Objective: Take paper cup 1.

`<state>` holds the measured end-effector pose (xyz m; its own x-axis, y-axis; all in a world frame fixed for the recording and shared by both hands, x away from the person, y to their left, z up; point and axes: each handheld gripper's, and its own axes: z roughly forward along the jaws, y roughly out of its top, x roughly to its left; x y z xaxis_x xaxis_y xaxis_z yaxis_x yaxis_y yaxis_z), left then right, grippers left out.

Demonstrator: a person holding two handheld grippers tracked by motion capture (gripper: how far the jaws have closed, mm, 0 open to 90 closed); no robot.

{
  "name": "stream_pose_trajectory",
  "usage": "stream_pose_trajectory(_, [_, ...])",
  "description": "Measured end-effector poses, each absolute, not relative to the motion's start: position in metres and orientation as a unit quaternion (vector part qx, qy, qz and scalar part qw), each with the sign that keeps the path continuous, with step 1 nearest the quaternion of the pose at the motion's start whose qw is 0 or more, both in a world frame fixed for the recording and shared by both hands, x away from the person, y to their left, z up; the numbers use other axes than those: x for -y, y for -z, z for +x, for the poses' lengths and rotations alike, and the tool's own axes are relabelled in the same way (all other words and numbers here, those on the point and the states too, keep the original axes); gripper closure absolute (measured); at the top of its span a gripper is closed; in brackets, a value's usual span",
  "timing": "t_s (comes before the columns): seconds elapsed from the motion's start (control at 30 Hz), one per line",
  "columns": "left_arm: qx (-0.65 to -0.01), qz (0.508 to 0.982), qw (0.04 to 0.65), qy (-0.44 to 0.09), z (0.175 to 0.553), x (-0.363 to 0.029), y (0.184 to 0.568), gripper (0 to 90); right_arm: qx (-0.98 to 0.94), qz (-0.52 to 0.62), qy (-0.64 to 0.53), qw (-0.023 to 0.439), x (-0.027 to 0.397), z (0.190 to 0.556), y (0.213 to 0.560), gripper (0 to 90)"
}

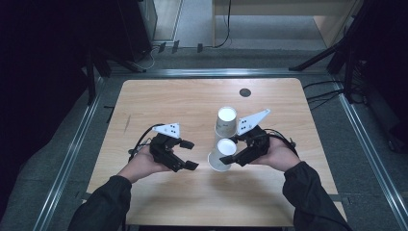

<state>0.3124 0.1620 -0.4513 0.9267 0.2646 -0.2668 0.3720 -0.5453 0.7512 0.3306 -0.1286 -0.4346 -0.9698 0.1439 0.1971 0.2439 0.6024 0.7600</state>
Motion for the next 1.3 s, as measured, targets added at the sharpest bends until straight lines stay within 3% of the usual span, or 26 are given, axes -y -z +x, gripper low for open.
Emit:
stream_pose_trajectory(0.37, [-0.148, 0.881, 0.443, 0.072, 0.309, -0.151, 0.455, 17.0, 0.879, -0.111, 0.457, 0.073, 0.121, 0.321, 0.452, 33.1])
stream_pose_trajectory(1.3, [-0.131, 0.887, 0.435, 0.084, 0.305, -0.132, 0.476, 17.0, 0.858, -0.117, 0.489, 0.103, 0.102, 0.314, 0.452, 33.2])
